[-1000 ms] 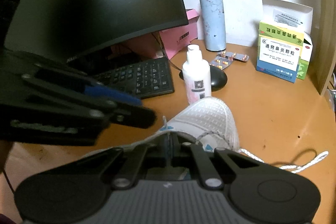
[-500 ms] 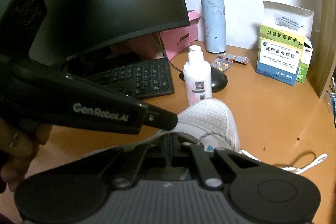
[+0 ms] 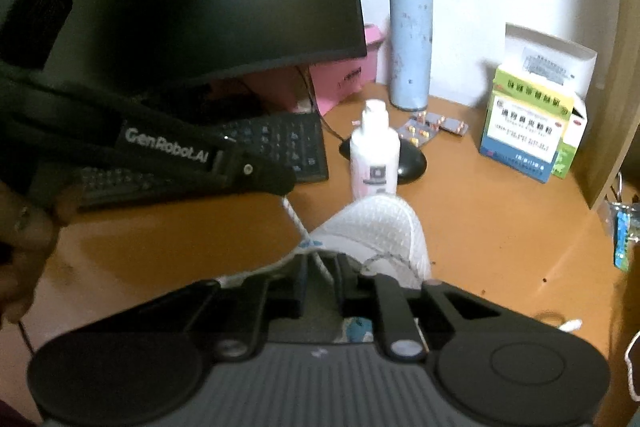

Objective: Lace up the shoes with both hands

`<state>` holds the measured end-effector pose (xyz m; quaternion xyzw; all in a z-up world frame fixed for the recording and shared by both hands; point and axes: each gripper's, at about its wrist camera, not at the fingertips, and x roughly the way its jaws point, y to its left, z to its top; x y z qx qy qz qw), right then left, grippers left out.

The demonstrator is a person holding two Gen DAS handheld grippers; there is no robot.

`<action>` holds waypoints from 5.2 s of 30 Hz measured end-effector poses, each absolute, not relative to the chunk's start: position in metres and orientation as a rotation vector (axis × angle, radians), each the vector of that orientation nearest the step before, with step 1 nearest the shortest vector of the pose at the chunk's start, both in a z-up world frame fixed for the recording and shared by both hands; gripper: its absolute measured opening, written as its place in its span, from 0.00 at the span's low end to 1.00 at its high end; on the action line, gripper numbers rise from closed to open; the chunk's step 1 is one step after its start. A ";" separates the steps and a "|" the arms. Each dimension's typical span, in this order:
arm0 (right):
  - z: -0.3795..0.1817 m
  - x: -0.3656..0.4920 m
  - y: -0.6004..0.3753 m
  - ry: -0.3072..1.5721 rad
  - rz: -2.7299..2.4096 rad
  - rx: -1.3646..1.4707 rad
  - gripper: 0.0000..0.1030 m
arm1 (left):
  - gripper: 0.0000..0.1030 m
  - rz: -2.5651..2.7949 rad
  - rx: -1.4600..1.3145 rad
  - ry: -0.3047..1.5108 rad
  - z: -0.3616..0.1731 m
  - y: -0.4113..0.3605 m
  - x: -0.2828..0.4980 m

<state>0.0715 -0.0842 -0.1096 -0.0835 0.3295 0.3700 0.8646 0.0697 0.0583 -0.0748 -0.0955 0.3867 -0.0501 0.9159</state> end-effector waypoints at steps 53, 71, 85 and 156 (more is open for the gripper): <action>-0.120 0.032 -0.218 0.833 0.508 -0.036 0.19 | 0.00 0.357 0.073 0.463 0.031 0.157 0.002; -0.153 0.088 -0.155 0.874 0.572 -0.280 0.19 | 0.00 0.389 0.103 0.507 0.024 0.157 -0.035; -0.157 0.101 -0.144 0.922 0.600 -0.336 0.02 | 0.00 0.304 0.089 0.511 0.024 0.147 -0.030; 0.032 0.053 -0.241 0.455 0.776 0.118 0.02 | 0.01 0.018 0.147 0.654 0.000 0.078 -0.003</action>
